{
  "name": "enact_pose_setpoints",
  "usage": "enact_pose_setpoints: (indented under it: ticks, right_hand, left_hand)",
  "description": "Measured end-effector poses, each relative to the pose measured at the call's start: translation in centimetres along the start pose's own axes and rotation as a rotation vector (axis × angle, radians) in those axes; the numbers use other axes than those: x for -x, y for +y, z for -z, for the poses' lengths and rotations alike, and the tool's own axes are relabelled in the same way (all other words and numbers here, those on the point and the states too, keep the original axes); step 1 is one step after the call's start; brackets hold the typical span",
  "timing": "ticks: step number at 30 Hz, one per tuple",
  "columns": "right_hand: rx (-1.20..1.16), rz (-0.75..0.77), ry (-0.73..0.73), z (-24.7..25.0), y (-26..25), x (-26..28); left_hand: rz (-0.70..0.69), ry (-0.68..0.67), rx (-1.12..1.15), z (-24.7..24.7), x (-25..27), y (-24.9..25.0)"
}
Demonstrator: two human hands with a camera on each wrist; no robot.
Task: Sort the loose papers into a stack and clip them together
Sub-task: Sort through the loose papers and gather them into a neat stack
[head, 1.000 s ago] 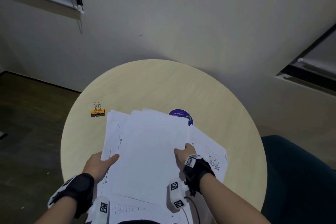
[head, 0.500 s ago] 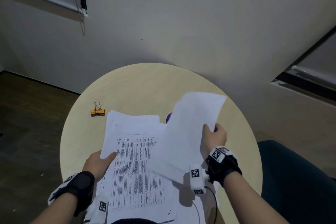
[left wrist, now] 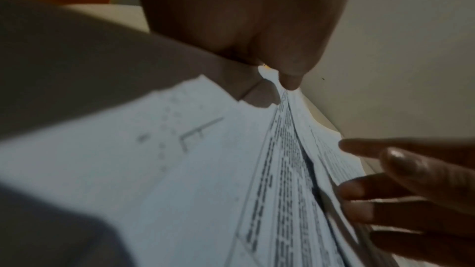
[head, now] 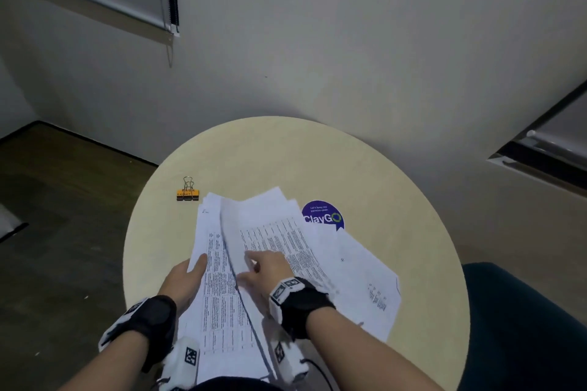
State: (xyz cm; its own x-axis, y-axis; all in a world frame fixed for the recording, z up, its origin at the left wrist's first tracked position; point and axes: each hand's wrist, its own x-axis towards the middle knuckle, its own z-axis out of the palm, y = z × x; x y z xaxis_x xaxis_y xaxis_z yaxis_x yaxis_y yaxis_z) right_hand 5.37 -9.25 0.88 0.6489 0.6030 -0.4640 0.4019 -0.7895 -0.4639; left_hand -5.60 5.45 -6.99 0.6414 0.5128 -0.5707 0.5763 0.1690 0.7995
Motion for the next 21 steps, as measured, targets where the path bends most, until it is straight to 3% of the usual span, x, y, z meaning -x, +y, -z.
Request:
enact_pose_setpoints:
  ticks: [3,6,9,12,15,18,21]
  right_hand:
    - [-0.031,0.011,-0.034,-0.6,1.2,-0.6]
    - [-0.099,-0.059,0.121,0.7,4.8,-0.9]
    - [-0.045,-0.307,0.286,2.0,10.3,-0.6]
    - [-0.05,-0.573,0.168,2.0,13.4,0.9]
    - [-0.006,-0.394,0.16,0.4,12.5,1.5]
    - [-0.168,-0.162,0.139,-1.6,9.6,2.3]
    - [-0.342,-0.18,0.198,-1.9,9.8,2.9]
  left_hand:
    - [-0.003,-0.023,0.043,0.4,0.0,-0.4]
    - [-0.007,-0.021,0.045,0.6,-0.7,-0.8]
    - [-0.012,-0.051,0.0,0.7,-1.5,-0.9]
    - [0.0,-0.06,-0.027,0.7,-1.6,-0.3]
    - [0.003,-0.071,-0.057,0.3,-1.1,0.5]
    - [-0.016,-0.06,-0.098,0.1,-0.9,0.7]
    - [-0.046,-0.022,-0.109,0.3,-1.4,0.2]
